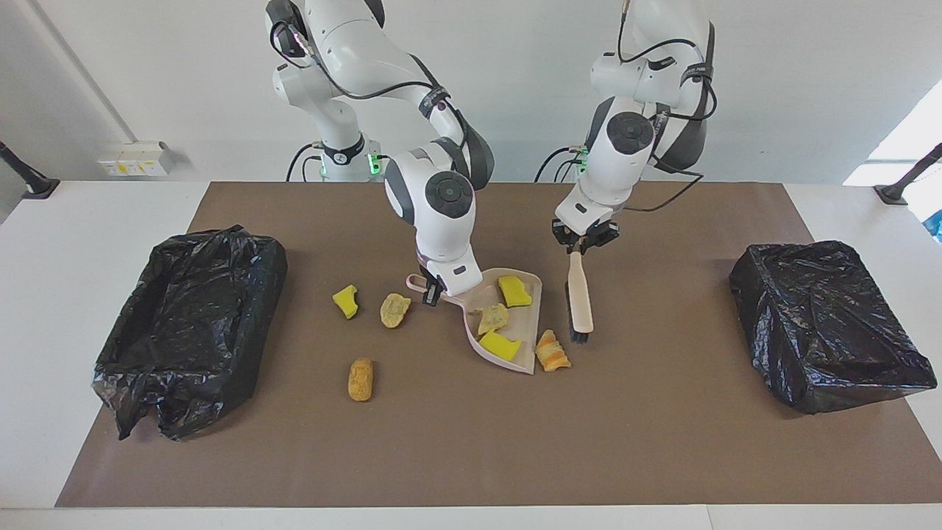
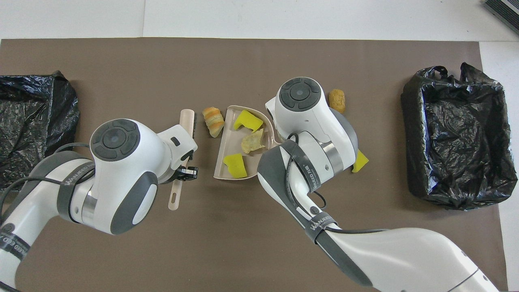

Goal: Sweep and dump trash in bin

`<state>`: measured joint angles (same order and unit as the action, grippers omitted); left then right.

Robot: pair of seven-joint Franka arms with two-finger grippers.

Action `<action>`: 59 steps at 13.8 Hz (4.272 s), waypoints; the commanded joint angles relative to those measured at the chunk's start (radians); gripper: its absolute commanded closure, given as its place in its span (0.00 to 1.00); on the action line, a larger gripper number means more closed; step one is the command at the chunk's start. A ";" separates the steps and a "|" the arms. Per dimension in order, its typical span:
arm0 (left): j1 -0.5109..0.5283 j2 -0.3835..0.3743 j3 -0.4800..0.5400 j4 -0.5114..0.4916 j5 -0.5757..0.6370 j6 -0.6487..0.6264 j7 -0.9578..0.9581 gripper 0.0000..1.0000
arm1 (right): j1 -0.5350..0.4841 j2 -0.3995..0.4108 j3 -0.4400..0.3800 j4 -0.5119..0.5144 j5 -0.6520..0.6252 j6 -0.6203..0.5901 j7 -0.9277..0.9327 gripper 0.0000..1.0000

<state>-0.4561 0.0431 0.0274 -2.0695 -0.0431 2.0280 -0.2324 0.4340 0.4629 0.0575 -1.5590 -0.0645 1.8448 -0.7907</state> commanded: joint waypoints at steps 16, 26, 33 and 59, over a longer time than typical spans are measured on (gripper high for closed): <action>-0.176 0.089 -0.021 0.058 0.020 -0.028 -0.141 1.00 | -0.005 -0.013 0.012 -0.021 0.008 0.001 0.050 1.00; -0.168 0.020 -0.018 0.055 0.022 -0.170 -0.431 1.00 | -0.012 -0.013 0.012 -0.016 0.011 0.001 0.087 1.00; -0.353 -0.213 -0.024 -0.317 0.023 0.073 -0.573 1.00 | -0.190 -0.141 0.012 -0.015 0.084 -0.036 -0.036 1.00; -0.437 -0.161 -0.018 -0.319 -0.112 0.133 -0.460 0.00 | -0.795 -0.317 0.004 -0.133 -0.616 0.008 -0.772 1.00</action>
<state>-0.9324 -0.1469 0.0099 -2.4325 -0.1611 2.1659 -0.7362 -0.3797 0.1783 0.0560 -1.6518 -0.6181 1.8366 -1.5528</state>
